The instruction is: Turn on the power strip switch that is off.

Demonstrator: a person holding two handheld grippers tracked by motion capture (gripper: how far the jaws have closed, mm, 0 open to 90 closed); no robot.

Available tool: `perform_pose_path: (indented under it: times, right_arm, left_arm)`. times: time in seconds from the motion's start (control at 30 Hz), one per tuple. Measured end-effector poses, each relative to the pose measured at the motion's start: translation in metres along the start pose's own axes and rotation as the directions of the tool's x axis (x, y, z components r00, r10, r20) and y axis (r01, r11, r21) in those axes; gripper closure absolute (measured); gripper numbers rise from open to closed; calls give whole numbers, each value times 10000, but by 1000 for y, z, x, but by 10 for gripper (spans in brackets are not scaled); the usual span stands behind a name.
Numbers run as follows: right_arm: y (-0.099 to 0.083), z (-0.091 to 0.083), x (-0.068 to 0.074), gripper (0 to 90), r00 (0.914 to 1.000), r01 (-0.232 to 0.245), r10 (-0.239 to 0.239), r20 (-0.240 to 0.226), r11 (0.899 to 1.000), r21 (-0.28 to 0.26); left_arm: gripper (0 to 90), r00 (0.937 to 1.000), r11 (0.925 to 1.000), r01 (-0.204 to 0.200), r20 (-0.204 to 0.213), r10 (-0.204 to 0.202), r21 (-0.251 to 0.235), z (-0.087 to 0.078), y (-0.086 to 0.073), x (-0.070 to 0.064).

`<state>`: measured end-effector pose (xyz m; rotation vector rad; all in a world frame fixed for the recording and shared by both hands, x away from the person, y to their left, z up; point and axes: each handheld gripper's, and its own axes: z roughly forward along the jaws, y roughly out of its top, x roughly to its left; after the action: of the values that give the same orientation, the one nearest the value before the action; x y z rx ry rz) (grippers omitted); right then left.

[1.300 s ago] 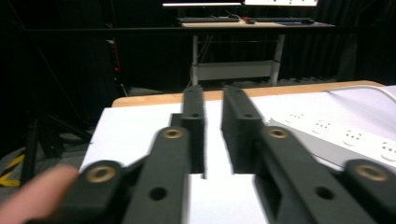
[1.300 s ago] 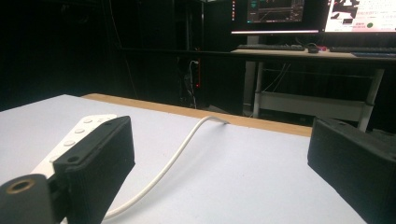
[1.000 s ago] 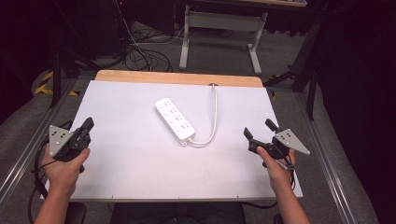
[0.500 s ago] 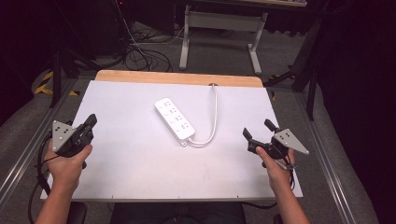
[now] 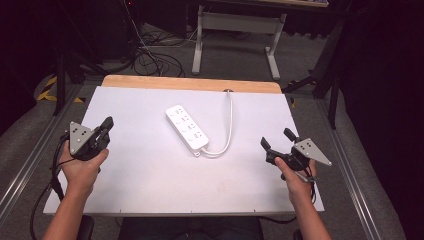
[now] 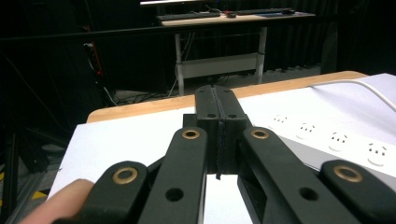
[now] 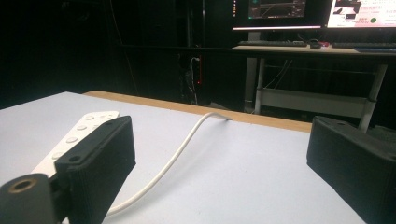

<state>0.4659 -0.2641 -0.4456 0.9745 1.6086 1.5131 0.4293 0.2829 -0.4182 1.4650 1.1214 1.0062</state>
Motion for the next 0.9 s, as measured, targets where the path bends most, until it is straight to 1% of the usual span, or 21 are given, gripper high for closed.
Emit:
perform_pose_path:
  times: [0.1, 0.17, 0.27, 0.33, 0.47, 0.73, 0.83, 0.9]
  right_arm:
    - [0, 0, 0, 83, 10000, 57, -57, 0, 10000, 36]
    - [0, 1, 0, 83, 10000, 40, -40, -10, 10000, 36]
    - [0, 1, -1, 83, 10000, 17, -17, -17, 10000, 38]
    - [-1, 2, -1, 83, 10000, 7, -7, -49, 10000, 38]
    - [0, 1, -1, 83, 10000, -12, 12, -25, 10000, 32]
    - [0, 1, -1, 84, 10000, -70, 70, 18, 10000, 8]
    - [0, 1, -1, 83, 10000, -23, 23, 0, 10000, 28]
    - [0, 1, -1, 84, 10000, -19, 19, 12, 10000, 33]
  left_arm:
    - [900, 9999, 9999, -110, 55, 110, 44, 2, 1, -2]
    - [900, 9999, 9999, -100, 107, 100, 57, 4, 1, -3]
    - [900, 9997, 9998, -195, 166, 193, 106, 7, 2, -4]
    - [900, 9989, 9992, -357, 305, 352, 154, 10, 3, -7]
    - [900, 9976, 9984, -533, 461, 524, 179, 17, 5, -12]
    - [900, 9923, 9952, -916, 866, 884, 340, 31, 8, -24]
    - [900, 9903, 9944, -994, 1014, 954, 345, 36, 10, -28]
    - [900, 9899, 9947, -977, 1069, 937, 331, 39, 10, -30]
